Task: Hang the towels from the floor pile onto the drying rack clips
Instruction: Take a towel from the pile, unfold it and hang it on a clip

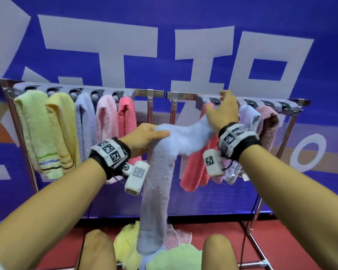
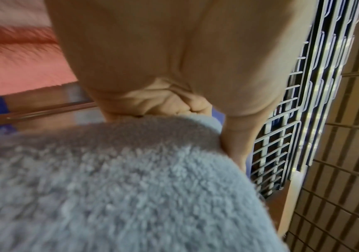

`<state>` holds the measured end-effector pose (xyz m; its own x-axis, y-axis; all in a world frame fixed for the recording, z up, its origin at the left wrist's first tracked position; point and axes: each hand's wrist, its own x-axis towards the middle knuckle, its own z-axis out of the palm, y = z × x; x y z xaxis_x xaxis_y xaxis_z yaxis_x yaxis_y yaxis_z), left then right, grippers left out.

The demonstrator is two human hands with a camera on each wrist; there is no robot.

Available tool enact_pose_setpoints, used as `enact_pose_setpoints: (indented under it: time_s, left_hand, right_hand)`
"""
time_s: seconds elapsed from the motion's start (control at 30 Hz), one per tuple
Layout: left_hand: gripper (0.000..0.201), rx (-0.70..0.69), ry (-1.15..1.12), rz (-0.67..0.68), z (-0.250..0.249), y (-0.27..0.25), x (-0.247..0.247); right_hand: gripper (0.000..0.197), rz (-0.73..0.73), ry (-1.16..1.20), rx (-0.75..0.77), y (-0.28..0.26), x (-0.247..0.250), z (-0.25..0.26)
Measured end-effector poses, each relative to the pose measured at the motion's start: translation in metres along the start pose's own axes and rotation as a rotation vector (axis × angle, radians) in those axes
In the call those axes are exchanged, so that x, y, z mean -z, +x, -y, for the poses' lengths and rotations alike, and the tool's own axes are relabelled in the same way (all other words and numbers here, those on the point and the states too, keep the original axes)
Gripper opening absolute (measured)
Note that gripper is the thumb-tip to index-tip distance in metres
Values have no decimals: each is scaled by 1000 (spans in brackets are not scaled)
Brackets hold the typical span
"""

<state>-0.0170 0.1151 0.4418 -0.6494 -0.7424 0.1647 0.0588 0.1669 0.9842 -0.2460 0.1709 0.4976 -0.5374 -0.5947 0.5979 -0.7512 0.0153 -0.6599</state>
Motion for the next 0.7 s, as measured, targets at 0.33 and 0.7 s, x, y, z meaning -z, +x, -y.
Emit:
enact_pose_setpoints:
  time_s: [0.33,0.7]
  left_hand:
    - [29,28,136,60,-43,-2,-9]
    - [21,75,98,43,-40,-21,12]
  right_hand:
    - [58,807,427,38,-55,-46,30]
    - [36,624,721,-24,-43,-31,32]
